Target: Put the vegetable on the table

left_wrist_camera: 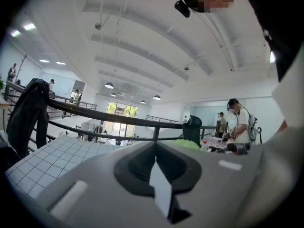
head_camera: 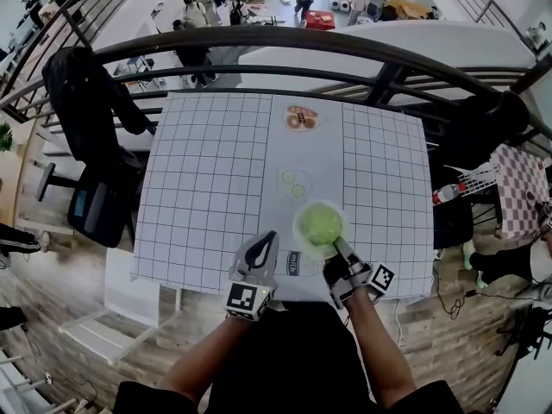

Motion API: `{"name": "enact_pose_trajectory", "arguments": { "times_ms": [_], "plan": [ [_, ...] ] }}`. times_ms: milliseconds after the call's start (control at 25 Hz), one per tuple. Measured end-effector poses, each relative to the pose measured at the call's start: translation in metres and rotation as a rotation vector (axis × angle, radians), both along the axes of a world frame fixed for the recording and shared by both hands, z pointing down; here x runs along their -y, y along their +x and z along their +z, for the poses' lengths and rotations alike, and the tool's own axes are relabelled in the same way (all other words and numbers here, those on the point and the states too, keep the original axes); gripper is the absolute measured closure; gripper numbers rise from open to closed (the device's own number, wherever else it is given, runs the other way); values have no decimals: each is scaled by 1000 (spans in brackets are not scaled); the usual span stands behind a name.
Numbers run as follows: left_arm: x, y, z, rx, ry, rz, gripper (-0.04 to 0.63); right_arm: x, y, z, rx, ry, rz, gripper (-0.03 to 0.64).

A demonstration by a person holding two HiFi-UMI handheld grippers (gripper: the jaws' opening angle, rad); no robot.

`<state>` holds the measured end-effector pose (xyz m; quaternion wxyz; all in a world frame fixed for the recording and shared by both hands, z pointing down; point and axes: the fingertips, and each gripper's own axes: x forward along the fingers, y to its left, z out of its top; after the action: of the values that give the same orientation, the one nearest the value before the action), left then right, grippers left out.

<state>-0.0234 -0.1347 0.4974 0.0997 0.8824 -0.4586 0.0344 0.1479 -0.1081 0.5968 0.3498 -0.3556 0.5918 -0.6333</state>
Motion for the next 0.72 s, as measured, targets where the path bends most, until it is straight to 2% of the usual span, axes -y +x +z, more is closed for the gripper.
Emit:
{"name": "enact_pose_trajectory", "arguments": {
  "times_ms": [520,720],
  "plan": [
    [36,11,5,21,-18,-29,588,39,17,48,-9,-32,-39,588],
    [49,12,9,34,-27,-38,588,56,24,69,-48,-28,-49,586]
  ]
}}
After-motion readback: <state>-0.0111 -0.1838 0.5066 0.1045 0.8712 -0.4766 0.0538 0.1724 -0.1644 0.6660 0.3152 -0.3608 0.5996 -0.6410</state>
